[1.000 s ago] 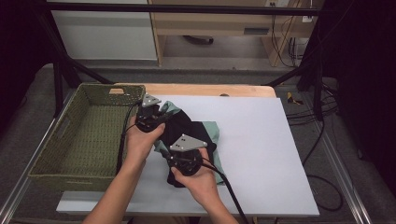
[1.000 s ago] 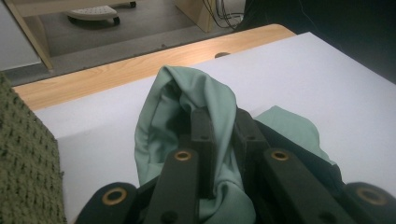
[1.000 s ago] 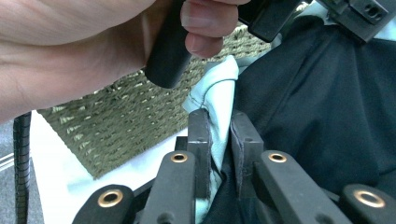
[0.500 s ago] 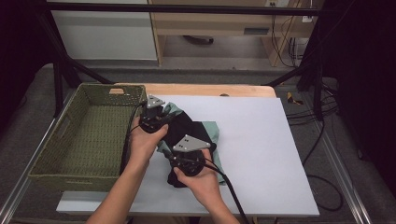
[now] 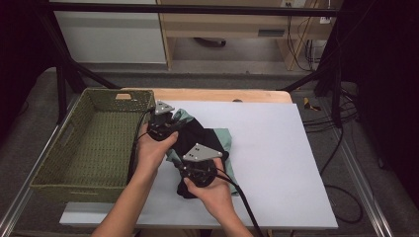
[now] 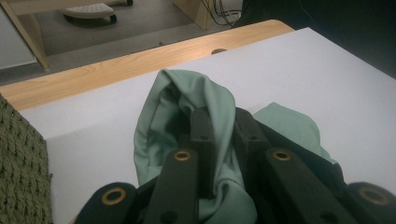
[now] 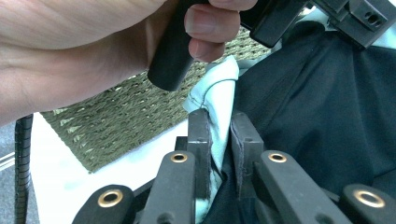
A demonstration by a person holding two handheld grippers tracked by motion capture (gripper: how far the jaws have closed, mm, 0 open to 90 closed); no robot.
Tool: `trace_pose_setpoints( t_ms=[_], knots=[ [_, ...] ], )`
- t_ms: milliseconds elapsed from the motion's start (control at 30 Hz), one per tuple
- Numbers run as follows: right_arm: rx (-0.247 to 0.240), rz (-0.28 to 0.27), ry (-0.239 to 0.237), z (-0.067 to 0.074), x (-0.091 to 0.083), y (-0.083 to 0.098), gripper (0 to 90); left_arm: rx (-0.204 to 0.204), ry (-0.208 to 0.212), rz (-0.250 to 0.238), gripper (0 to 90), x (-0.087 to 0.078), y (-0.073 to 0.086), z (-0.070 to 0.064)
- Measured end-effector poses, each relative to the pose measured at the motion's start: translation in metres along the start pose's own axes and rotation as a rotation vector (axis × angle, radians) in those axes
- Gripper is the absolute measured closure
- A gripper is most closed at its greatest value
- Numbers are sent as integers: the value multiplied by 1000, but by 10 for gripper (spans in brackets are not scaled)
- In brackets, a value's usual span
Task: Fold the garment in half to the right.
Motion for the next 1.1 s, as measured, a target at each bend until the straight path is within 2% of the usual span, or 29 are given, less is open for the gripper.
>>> trace_pose_setpoints(
  t_ms=[300,1100],
  knots=[
    [3,2,1,-1,1,2,811,1,-8,9,805,4,1,0],
    [14,8,12,-10,-3,12,811,0,10,19,797,14,5,-5]
  ],
)
Point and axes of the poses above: each handheld gripper's, and its own axes: x roughly forward along the jaws, y roughly out of its underside, z roughly to its left, the point moved 3 cm from there along x, roughly forward along the jaws, and after that the axes turned 4 degrees about y, right-handed, at the moved point
